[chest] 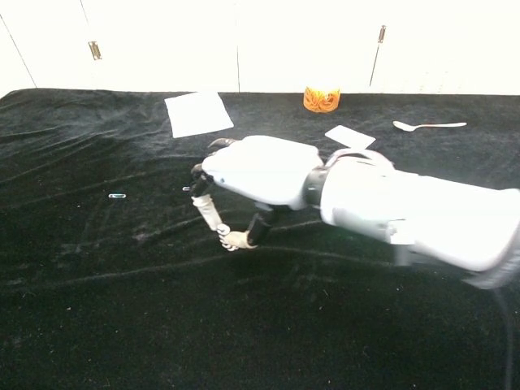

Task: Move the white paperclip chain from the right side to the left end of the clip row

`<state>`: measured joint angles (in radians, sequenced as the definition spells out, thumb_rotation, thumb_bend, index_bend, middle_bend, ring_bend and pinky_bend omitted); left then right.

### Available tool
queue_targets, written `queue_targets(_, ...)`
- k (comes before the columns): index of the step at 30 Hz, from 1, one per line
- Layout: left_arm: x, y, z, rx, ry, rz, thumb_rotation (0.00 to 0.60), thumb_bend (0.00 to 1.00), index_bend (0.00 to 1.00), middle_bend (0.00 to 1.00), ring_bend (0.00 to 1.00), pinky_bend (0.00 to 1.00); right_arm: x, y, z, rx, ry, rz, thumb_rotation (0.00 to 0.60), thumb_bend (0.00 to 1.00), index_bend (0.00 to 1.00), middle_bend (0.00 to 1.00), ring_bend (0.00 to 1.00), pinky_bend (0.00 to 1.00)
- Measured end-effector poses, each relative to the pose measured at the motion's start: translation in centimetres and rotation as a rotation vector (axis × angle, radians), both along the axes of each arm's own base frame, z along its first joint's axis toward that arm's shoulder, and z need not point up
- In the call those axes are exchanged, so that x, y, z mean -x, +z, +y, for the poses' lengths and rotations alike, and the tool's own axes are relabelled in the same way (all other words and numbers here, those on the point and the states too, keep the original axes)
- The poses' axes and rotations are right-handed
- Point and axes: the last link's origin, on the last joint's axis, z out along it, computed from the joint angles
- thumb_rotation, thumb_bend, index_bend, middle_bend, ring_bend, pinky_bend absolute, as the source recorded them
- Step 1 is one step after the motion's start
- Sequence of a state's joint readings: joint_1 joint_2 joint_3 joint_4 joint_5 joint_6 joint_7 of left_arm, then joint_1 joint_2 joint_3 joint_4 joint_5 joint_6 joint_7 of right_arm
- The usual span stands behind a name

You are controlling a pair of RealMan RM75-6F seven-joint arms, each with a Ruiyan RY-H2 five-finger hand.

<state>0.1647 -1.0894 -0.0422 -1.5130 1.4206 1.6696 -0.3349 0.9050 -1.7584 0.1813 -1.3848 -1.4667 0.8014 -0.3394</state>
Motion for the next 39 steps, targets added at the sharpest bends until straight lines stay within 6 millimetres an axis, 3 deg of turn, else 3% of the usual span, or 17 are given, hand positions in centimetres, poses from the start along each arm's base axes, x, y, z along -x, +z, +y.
queue_targets(8, 0.4, 0.7, -0.2, -0.023, 0.0, -0.019, 0.6, 0.17, 0.0, 0.1, 0.29, 0.36, -1.6, -2.4, -1.5, 0.006, -0.037, 0.031, 0.6, 0.44, 0.99, 0.27, 0.18, 0.0)
queue_targets(10, 0.6, 0.9, -0.2, -0.033, 0.004, -0.025, 0.6, 0.17, 0.0, 0.1, 0.29, 0.36, -1.7, -2.7, -1.9, 0.003, -0.048, 0.035, 0.6, 0.44, 0.86, 0.22, 0.15, 0.0)
queue_targets(13, 0.8, 1.2, -0.3, -0.046, 0.014, -0.033, 0.6, 0.17, 0.0, 0.1, 0.29, 0.36, -2.0, -3.3, -2.3, -0.029, -0.08, 0.043, 0.6, 0.44, 0.47, 0.08, 0.09, 0.0)
queue_targets(16, 0.9, 1.3, -0.3, -0.05, 0.015, -0.038, 0.6, 0.17, 0.0, 0.1, 0.29, 0.36, -2.2, -3.8, -3.0, -0.063, -0.111, 0.054, 0.6, 0.44, 0.18, 0.01, 0.05, 0.0)
queue_targets(20, 1.0, 1.4, -0.3, -0.052, 0.017, -0.039, 0.6, 0.17, 0.0, 0.1, 0.29, 0.36, -2.6, -3.6, -3.3, -0.083, -0.124, 0.039, 0.6, 0.37, 0.02, 0.0, 0.05, 0.0)
queue_targets(25, 1.0, 1.3, -0.1, -0.046, 0.018, -0.033, 0.6, 0.17, 0.0, 0.1, 0.29, 0.36, -2.9, -2.6, -3.1, -0.096, -0.111, 0.012, 0.6, 0.35, 0.0, 0.0, 0.04, 0.0)
queue_targets(29, 0.7, 1.2, 0.0, -0.047, -0.003, -0.027, 0.6, 0.18, 0.0, 0.12, 0.3, 0.36, -2.7, -0.7, -3.0, -0.082, -0.09, -0.014, 0.6, 0.35, 0.0, 0.0, 0.02, 0.0)
queue_targets(33, 0.1, 0.7, 0.4, -0.038, -0.056, -0.01, 0.6, 0.19, 0.05, 0.23, 0.38, 0.44, -0.9, 3.0, -2.7, -0.02, -0.08, -0.048, 0.6, 0.35, 0.0, 0.0, 0.0, 0.0)
queue_targets(39, -1.2, -1.1, 2.0, 0.047, -0.123, 0.054, 0.6, 0.19, 0.15, 0.34, 0.44, 0.48, 6.8, 11.4, -1.1, 0.178, -0.138, -0.119, 0.6, 0.35, 0.0, 0.0, 0.01, 0.0)
